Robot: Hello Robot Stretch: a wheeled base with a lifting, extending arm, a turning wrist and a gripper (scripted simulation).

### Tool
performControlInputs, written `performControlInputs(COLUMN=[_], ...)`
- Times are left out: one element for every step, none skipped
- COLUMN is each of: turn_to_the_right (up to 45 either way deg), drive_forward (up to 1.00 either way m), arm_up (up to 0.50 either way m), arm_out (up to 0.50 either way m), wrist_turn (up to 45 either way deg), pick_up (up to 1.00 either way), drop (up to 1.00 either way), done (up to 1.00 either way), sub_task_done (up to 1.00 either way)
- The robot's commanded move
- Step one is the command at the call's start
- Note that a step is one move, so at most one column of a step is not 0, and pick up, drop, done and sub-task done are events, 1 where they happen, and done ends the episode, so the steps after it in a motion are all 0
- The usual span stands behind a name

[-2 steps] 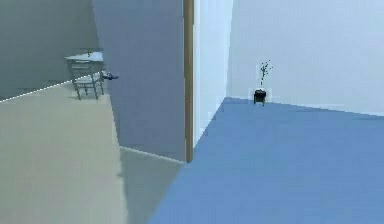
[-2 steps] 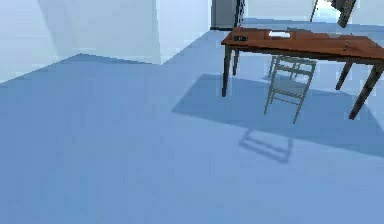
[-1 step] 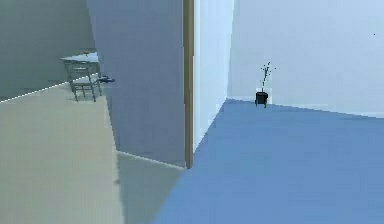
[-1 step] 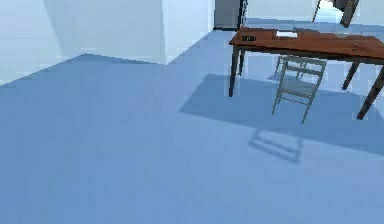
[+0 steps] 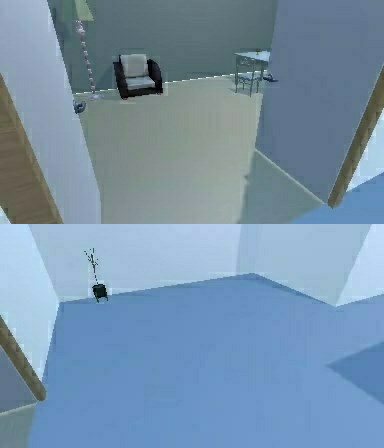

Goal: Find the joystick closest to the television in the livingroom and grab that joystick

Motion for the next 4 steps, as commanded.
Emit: performControlInputs(turn_to_the_right=[0.0, -3.0, 0.0, -39.0], drive_forward=[1.00, 0.00, 0.25, 0.00], arm_up=[0.00, 0.00, 0.00, 0.00], arm_out=[0.00, 0.00, 0.00, 0.00], wrist_turn=[0.0, 0.0, 0.0, 0.0], pick_up=[0.00, 0.00, 0.00, 0.00], drop=[0.00, 0.00, 0.00, 0.00], done=[0.00, 0.00, 0.00, 0.00], sub_task_done=[0.00, 0.00, 0.00, 0.00])
